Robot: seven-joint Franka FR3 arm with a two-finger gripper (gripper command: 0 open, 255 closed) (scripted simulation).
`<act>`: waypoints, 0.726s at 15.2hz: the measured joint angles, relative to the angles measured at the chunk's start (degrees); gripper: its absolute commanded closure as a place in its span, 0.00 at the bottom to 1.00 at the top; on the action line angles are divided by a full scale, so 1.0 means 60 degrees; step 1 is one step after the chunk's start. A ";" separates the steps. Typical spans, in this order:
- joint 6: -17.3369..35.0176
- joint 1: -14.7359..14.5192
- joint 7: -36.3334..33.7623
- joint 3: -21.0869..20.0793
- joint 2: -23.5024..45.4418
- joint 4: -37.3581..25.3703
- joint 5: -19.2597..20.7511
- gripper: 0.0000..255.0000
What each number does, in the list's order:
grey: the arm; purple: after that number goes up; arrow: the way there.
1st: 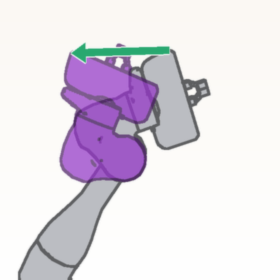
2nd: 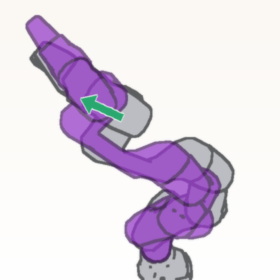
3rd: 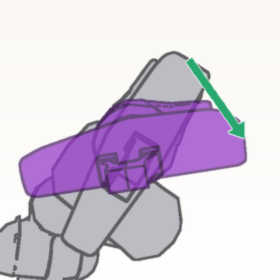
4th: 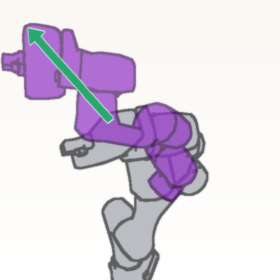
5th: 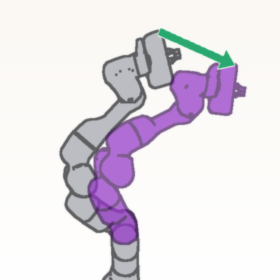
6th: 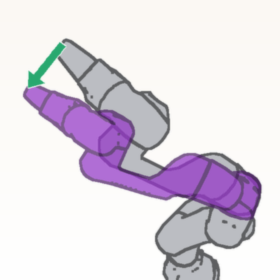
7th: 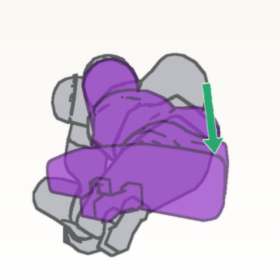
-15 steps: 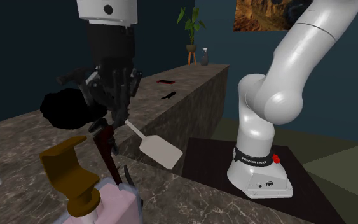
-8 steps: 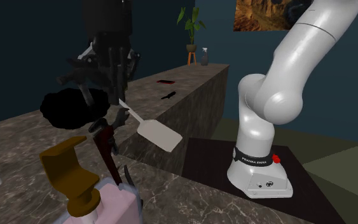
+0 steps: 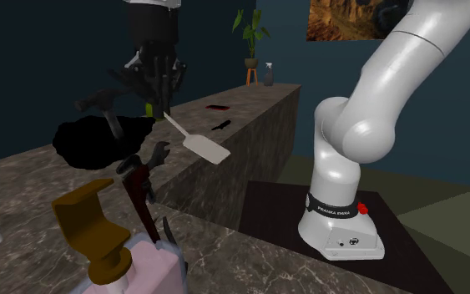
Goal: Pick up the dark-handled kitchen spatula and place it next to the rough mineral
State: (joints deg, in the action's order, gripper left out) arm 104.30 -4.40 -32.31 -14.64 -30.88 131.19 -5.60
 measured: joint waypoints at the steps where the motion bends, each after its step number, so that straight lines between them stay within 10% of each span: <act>1: 0.0022 0.0103 0.0270 0.0216 0.0018 0.0020 0.0099 1.00; 11: 0.0322 0.1012 0.2456 0.1888 0.0958 -0.0582 0.0879 1.00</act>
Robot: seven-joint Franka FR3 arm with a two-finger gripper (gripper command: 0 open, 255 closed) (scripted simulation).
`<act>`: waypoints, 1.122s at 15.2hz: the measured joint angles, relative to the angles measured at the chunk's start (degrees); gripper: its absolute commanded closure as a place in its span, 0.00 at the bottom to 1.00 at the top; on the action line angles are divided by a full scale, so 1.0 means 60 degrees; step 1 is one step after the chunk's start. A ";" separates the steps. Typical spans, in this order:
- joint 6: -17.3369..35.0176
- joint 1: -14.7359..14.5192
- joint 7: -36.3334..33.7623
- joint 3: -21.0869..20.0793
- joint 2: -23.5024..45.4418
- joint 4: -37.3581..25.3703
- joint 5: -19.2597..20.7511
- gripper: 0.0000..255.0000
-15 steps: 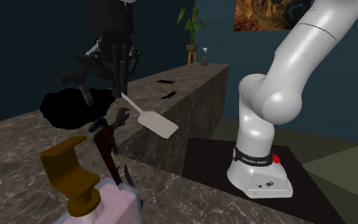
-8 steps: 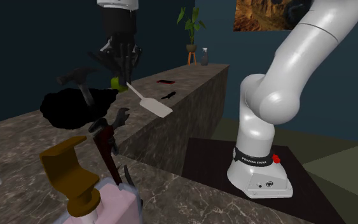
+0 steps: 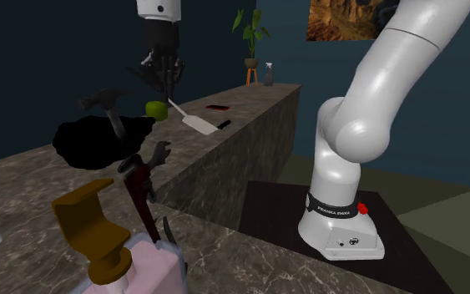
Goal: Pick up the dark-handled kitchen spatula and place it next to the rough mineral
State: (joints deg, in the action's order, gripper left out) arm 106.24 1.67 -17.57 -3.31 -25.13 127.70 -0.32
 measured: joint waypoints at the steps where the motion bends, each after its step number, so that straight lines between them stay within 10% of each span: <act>1: 0.0044 0.0072 0.0183 0.0136 0.0090 -0.0048 0.0050 1.00; 17: -0.0035 0.1326 0.3625 0.2386 0.3445 -0.3510 0.0139 1.00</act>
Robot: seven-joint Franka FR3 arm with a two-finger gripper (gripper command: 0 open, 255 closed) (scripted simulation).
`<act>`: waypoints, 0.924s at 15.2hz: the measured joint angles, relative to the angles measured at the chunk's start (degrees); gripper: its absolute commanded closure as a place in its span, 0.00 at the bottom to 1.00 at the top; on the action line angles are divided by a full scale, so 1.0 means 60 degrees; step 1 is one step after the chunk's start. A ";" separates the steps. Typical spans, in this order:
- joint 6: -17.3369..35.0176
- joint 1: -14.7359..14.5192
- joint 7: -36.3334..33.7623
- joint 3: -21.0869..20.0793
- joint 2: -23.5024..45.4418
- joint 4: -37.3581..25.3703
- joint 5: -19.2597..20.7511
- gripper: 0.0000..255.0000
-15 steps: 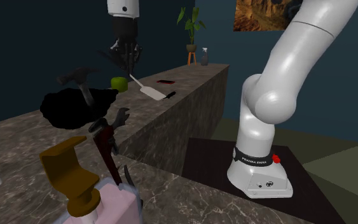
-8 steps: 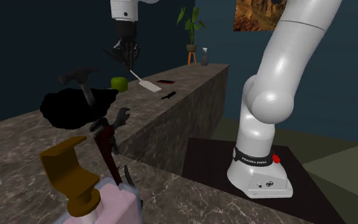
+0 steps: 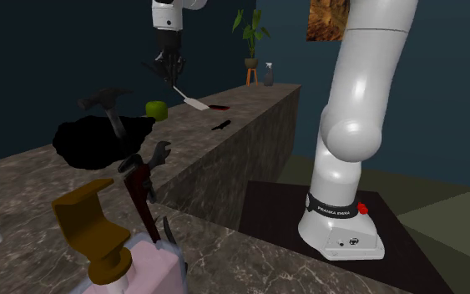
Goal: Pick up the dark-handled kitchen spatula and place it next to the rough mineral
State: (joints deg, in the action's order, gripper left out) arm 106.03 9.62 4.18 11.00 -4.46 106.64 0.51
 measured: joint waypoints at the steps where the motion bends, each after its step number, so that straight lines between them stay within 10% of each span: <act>1: 0.0016 0.0072 0.0185 0.0096 0.0269 -0.0252 -0.0059 1.00; 14: -0.1469 0.1754 0.2584 0.0945 0.4615 -0.5889 -0.1385 1.00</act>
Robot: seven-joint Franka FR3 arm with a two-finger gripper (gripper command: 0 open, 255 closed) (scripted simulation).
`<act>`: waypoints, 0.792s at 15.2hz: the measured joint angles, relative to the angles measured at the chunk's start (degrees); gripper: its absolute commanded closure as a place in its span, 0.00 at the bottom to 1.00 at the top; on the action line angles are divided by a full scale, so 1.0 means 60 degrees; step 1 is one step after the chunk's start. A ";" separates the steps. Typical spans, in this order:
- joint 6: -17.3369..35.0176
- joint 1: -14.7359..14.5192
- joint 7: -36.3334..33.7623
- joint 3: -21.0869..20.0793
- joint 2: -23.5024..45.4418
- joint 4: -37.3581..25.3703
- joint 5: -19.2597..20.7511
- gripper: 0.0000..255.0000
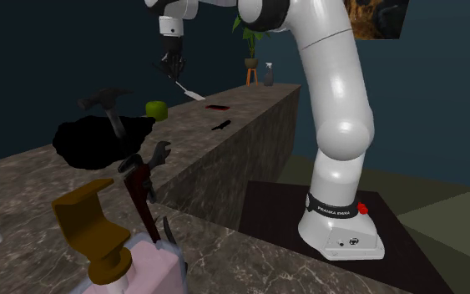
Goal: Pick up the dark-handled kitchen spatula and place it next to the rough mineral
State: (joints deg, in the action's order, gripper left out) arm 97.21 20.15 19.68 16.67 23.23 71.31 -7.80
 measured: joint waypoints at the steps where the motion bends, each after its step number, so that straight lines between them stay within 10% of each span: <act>1: -0.0276 0.0243 0.0169 0.0017 0.0481 -0.0738 -0.0141 1.00; 12: 0.0816 0.0288 0.0364 -0.0008 0.0810 0.0052 -0.0247 1.00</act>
State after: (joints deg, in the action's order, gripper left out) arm 102.11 21.87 21.87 16.62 28.09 71.62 -9.28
